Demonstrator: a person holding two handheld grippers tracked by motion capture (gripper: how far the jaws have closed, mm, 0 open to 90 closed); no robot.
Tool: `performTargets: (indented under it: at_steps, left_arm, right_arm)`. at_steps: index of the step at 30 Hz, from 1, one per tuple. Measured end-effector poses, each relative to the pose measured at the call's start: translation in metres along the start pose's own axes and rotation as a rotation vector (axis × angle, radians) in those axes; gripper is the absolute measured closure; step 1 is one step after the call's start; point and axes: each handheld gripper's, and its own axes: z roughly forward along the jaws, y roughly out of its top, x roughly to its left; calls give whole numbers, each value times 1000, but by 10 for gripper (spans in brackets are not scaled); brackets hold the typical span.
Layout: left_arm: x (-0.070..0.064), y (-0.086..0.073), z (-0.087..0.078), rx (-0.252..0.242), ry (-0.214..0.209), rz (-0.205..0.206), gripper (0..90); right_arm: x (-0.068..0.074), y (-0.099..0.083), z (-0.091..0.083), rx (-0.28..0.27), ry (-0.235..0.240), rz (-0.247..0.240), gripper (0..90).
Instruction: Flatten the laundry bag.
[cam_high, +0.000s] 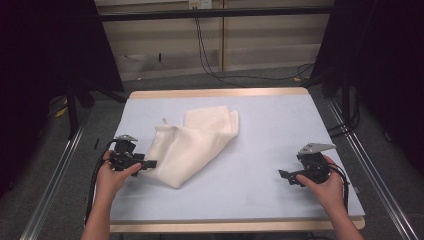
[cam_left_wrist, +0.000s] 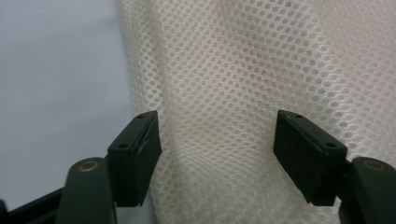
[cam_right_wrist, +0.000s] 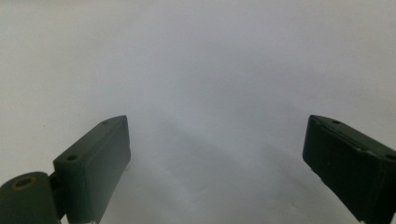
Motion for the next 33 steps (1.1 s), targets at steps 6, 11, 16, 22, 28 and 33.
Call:
performTargets:
  at_steps: [6,11,16,22,28,33]
  left_arm:
    - [-3,-3,3,7,-32,-26,468]
    - [-11,-3,4,17,-60,-18,562]
    - [-22,0,10,43,-77,14,661]
    - [-30,2,15,44,-86,8,709]
    - [-36,4,17,36,-87,9,733]
    - [-50,10,23,32,-96,40,765]
  right_arm:
    - [0,0,0,2,2,0,72]
    - [1,0,0,4,-3,5,74]
    - [2,0,0,4,-5,2,75]
    - [3,0,0,8,0,3,75]
    - [3,1,0,6,3,2,75]
    - [4,1,0,0,4,-5,75]
